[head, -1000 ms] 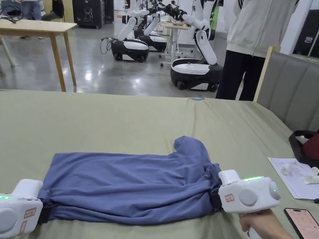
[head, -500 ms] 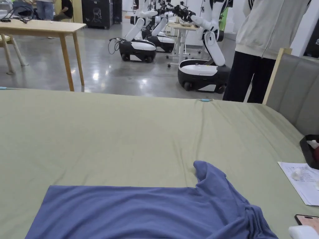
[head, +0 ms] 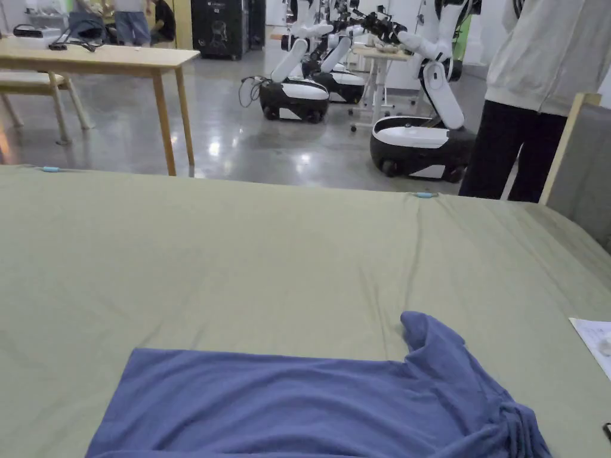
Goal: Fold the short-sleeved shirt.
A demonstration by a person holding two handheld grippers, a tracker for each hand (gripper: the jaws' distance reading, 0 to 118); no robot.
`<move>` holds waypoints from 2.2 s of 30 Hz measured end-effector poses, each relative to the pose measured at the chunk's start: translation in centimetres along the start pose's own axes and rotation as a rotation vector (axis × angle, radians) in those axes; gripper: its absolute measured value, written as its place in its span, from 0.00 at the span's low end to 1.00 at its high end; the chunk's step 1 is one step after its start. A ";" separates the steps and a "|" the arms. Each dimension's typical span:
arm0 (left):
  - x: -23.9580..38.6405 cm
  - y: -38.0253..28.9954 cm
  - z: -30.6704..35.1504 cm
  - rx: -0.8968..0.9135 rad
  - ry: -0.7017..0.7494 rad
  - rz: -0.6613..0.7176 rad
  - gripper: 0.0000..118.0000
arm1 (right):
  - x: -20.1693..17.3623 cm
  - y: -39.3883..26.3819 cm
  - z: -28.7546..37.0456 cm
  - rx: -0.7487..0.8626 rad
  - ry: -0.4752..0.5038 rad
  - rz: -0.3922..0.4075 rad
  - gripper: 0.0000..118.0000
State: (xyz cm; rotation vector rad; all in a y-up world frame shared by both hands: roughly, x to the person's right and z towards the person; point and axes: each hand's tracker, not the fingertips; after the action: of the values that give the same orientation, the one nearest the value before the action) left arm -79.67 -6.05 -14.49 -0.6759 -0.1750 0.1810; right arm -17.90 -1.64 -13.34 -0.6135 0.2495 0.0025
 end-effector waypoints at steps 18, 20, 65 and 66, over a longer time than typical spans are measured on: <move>1.5 14.0 -12.6 0.001 -0.018 -0.165 0.96 | -5.1 2.3 5.3 0.253 0.008 0.012 0.04; 1.0 15.0 -17.4 -0.056 0.038 -0.191 1.00 | -5.0 2.3 5.2 0.247 0.009 0.004 0.04; 3.4 11.2 -23.9 -0.198 0.099 -0.362 0.03 | 7.8 12.4 -34.6 -0.496 -0.162 0.155 0.09; 3.4 11.1 -23.9 -0.201 0.100 -0.364 0.03 | 7.3 12.3 -34.5 -0.488 -0.178 0.195 0.02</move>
State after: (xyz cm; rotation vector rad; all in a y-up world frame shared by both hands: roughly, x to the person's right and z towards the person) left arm -72.32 -11.20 -39.53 -0.8381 -0.2192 -0.2220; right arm -19.76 -11.77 -49.21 -1.0660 0.1341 0.3124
